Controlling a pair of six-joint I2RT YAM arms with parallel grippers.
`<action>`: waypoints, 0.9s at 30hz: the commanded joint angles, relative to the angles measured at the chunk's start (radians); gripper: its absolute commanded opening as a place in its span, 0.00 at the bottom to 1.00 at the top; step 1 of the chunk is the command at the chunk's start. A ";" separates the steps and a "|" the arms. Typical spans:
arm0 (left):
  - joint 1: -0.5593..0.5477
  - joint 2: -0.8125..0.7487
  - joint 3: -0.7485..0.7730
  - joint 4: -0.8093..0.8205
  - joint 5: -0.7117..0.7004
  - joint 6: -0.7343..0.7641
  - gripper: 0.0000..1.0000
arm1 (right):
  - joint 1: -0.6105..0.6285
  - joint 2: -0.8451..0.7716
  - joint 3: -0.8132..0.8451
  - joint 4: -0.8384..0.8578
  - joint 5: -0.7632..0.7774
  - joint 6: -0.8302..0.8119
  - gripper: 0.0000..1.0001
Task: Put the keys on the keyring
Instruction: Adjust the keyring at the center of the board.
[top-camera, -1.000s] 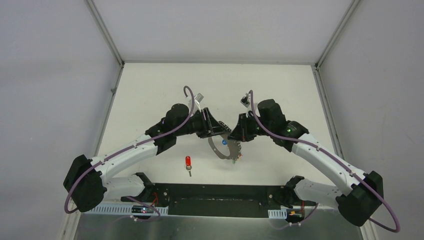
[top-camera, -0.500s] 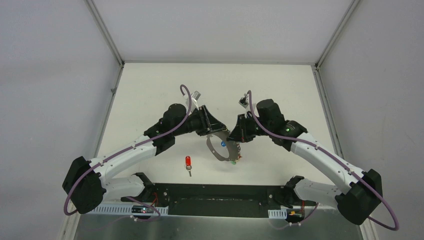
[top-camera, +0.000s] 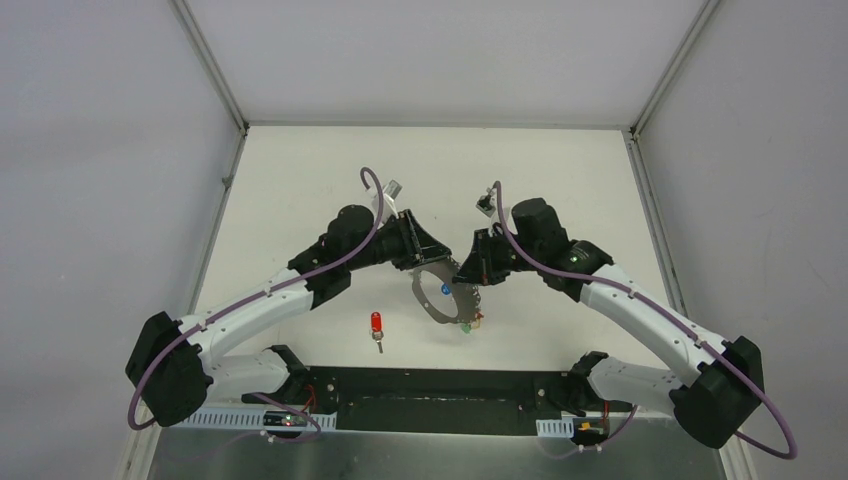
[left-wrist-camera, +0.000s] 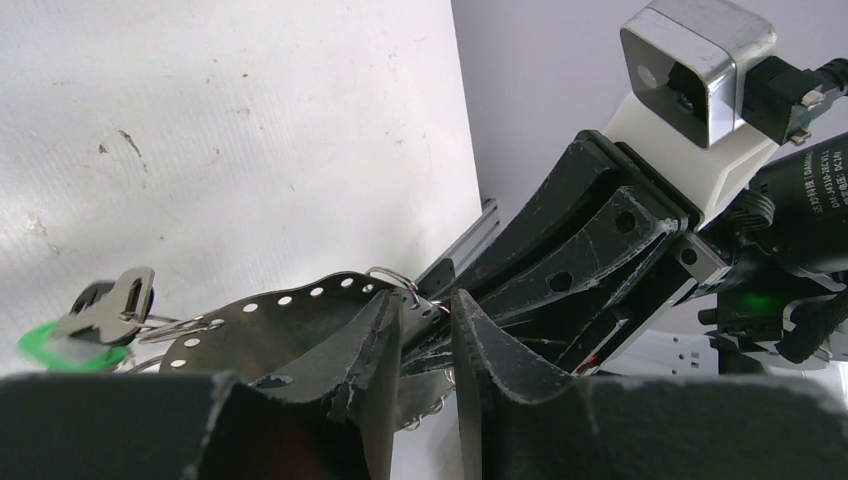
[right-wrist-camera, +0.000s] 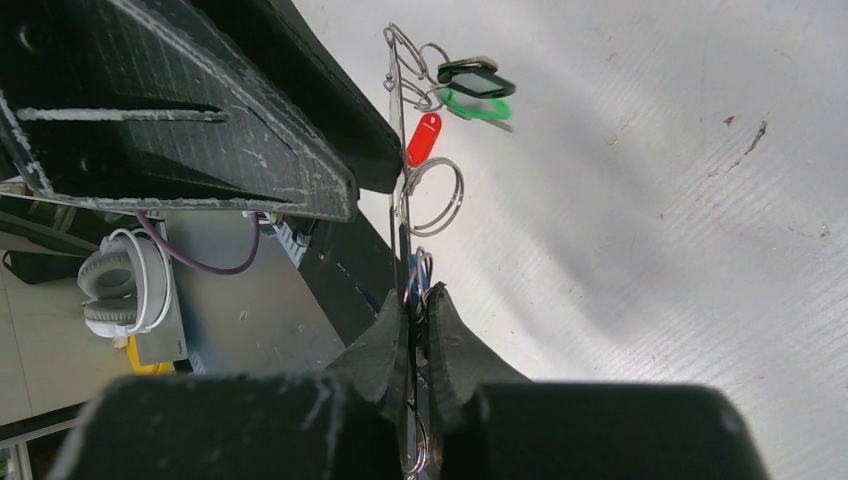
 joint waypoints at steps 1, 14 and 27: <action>0.009 0.023 0.074 -0.070 -0.013 0.023 0.25 | 0.003 0.001 0.044 0.079 -0.041 0.019 0.00; 0.009 0.061 0.271 -0.388 0.002 0.182 0.30 | 0.004 0.006 0.080 -0.034 0.126 -0.247 0.00; 0.009 0.039 0.293 -0.453 -0.004 0.220 0.32 | 0.122 -0.122 -0.062 0.110 0.402 -0.683 0.00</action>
